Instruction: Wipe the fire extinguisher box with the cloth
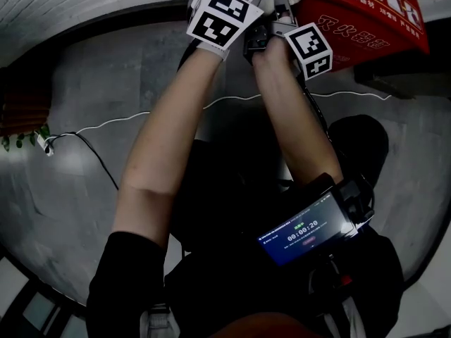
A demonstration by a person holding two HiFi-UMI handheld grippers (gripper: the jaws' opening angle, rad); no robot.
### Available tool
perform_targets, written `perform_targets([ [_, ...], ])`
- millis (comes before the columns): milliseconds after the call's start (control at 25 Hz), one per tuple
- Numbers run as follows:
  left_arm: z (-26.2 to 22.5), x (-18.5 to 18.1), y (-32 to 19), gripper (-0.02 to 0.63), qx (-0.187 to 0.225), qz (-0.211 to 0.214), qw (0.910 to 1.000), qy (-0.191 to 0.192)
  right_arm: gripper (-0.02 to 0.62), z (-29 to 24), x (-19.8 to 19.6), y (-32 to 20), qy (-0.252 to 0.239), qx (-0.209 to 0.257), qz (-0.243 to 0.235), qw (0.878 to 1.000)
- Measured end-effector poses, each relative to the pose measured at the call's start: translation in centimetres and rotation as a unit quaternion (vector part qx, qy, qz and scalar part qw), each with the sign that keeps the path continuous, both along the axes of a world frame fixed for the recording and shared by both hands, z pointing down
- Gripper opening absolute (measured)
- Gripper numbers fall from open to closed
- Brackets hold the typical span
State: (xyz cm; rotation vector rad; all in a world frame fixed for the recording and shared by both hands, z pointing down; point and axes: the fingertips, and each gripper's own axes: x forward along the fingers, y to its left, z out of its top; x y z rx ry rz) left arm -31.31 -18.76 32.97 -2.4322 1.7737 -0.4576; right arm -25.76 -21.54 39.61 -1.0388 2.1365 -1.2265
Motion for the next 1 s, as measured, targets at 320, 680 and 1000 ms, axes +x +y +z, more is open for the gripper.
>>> perform_targets([
  [320,3.9,0.3,0.3,0.003,-0.043,0.012,0.999,0.002,0.15,5.1,0.6,0.5,-0.02,-0.057,0.021,0.998],
  [680,11.8,2.8,1.1,0.003,-0.109,0.03,0.9934,0.02,0.15,11.0,1.1,1.2,-0.014,-0.097,0.036,0.995],
  [1000,16.3,2.9,1.9,0.003,-0.157,0.027,0.9871,0.018,0.15,17.8,1.9,2.1,-0.026,-0.153,0.055,0.986],
])
